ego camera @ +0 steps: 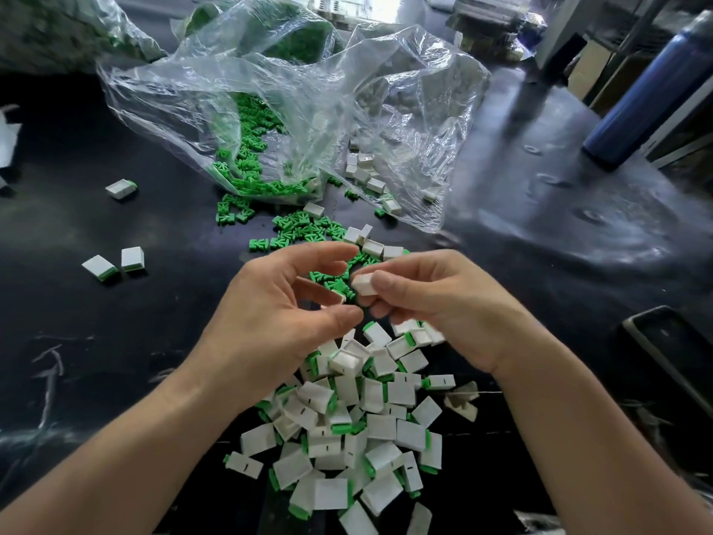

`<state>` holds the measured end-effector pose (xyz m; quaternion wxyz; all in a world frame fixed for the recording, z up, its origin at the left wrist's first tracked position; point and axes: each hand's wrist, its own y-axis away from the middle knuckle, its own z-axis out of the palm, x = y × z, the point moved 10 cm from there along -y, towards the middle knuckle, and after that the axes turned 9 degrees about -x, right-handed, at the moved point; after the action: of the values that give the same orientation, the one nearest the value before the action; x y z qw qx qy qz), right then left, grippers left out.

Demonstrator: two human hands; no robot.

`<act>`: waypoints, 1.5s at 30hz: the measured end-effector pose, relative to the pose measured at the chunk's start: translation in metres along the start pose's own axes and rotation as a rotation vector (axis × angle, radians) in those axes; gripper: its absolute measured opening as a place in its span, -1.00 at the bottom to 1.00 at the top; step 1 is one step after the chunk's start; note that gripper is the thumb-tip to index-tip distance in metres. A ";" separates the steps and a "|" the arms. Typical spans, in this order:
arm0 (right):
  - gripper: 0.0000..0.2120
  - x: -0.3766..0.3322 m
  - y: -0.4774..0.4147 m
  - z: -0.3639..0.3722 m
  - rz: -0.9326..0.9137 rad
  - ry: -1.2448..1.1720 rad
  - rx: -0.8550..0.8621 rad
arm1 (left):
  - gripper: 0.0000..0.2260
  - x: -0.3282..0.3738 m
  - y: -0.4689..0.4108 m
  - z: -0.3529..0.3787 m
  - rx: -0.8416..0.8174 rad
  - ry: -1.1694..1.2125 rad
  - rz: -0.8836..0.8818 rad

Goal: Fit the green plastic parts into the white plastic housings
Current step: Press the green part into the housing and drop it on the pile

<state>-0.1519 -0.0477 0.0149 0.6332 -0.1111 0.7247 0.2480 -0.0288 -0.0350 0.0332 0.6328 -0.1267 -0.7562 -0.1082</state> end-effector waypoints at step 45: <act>-0.76 -0.039 0.011 0.002 -0.297 0.078 0.147 | -0.79 0.001 -0.002 0.002 0.016 0.104 0.002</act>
<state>-0.1484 -0.0431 0.0546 0.6405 -0.1799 0.7407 0.0937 -0.0313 -0.0358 0.0335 0.6724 -0.1165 -0.7229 -0.1081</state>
